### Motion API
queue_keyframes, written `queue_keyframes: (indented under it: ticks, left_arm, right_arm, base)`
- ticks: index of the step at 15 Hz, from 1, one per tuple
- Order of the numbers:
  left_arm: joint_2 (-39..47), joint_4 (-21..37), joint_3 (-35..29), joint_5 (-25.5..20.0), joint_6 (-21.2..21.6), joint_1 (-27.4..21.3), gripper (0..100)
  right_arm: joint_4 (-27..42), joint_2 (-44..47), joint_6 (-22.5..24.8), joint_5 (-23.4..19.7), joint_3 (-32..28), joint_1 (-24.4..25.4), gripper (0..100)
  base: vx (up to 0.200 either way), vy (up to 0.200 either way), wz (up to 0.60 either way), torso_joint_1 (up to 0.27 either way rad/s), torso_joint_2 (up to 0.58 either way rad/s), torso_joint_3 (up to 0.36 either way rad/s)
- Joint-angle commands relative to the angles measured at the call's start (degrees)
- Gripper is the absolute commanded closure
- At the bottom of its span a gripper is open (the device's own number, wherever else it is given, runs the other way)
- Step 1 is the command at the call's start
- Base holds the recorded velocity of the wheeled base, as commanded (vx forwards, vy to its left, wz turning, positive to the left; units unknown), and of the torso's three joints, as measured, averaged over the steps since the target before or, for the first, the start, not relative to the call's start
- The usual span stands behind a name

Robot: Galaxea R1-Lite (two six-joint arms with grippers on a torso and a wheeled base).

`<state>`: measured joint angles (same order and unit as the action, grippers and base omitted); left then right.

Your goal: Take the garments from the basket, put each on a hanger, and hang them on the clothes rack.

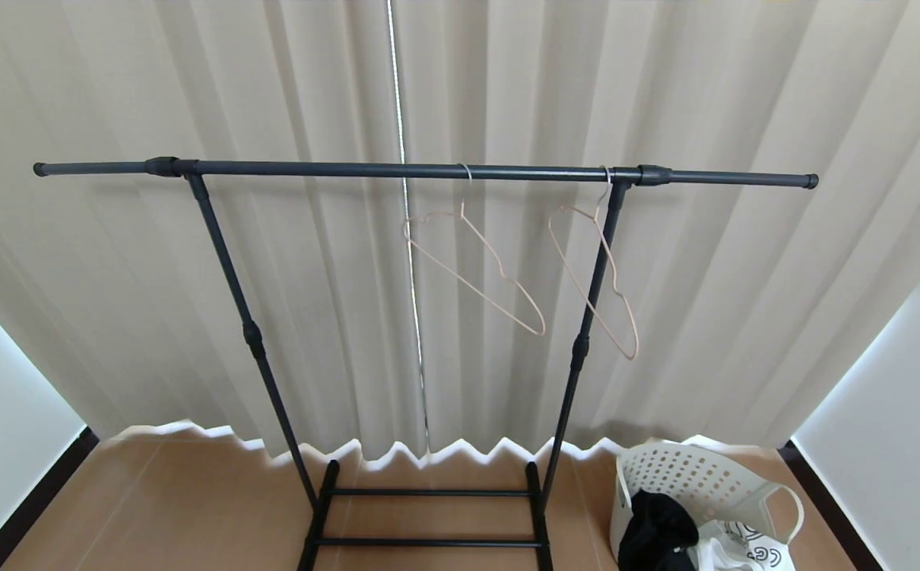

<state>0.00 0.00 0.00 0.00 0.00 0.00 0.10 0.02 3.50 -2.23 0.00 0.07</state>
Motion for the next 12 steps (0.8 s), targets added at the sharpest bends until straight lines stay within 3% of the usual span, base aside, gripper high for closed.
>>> queue_keyframes:
  ticks: [1, 12]
  left_arm:
    - [0.0, 0.0, 0.0, 0.0, 0.0, 0.0, 0]
    - [0.0, 0.0, 0.0, 0.0, 0.0, 0.0, 0]
  right_arm:
    - [0.0, 0.1, 0.0, -0.1, 0.0, 0.0, 0]
    - [0.0, 0.1, 0.2, -0.2, 0.0, 0.0, 0]
  base:
    - [0.0, 0.0, 0.0, 0.0, 0.0, 0.0]
    - [0.0, 0.0, 0.0, 0.0, 0.0, 0.0]
